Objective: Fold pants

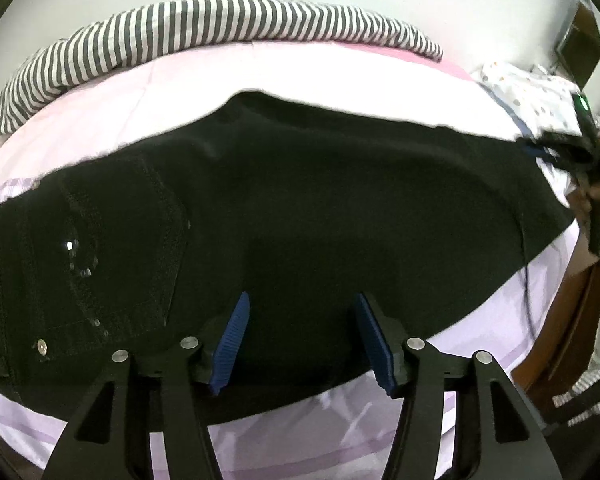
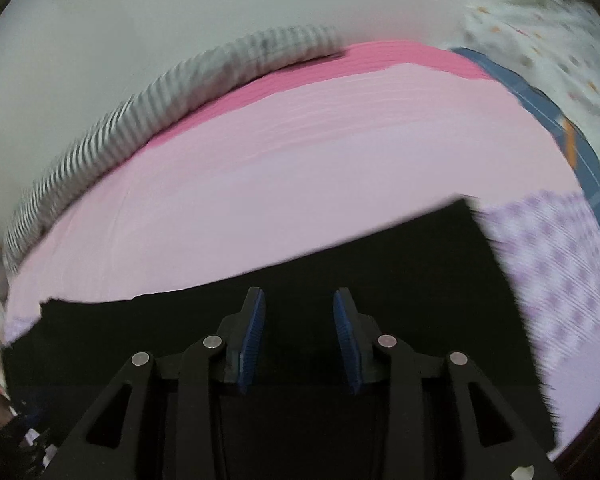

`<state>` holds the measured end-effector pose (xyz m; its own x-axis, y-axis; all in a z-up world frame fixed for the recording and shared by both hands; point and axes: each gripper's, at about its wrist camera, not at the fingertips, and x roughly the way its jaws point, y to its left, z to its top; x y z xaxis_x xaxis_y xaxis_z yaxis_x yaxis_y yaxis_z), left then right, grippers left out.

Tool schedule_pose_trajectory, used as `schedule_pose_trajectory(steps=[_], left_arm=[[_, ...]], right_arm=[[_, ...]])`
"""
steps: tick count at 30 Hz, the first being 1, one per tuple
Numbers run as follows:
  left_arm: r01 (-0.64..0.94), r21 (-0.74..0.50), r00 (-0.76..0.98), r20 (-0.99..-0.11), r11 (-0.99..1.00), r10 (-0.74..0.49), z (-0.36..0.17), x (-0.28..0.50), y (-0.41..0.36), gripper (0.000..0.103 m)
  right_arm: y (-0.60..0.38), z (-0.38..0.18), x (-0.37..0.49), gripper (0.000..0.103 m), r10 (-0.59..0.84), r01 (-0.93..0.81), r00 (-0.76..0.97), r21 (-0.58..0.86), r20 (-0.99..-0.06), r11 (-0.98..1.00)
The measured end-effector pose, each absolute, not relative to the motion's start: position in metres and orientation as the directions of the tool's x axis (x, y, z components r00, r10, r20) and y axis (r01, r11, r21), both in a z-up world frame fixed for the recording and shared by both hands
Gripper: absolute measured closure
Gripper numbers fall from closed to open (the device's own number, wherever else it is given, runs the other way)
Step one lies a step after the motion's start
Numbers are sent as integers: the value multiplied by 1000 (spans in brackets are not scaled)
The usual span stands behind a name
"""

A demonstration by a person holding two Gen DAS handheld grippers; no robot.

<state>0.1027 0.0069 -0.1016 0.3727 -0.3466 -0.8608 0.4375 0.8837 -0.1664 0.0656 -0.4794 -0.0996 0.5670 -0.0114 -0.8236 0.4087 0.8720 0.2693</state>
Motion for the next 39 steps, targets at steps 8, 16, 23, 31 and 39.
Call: schedule_pose_trajectory(steps=[8,16,23,31,39], left_arm=[[464,-195,384,-835,864,-395,-85,112,-25,44],[470,-222,356,-838,854,-414,-85,118,-55,44],[445,-225,344,-851,867,-397,-90,119,-61,44],[441,-208,339,-862,873,-377,-95,120,-64,44],[432,-191,329,-877,881,-351,-103,121,-65,44]], right_arm=[[-552,-105,-27,65,-24,535,584,363,-811,763],[-578,-126,-67,65,65,556,609,484,-791,676],[-582,-135,-78,65,101,533,634,528,-767,661],[-577,-140,-75,64,161,478,681,600,-714,641],[-574,-150,-73,75,242,423,722,690,-648,587]])
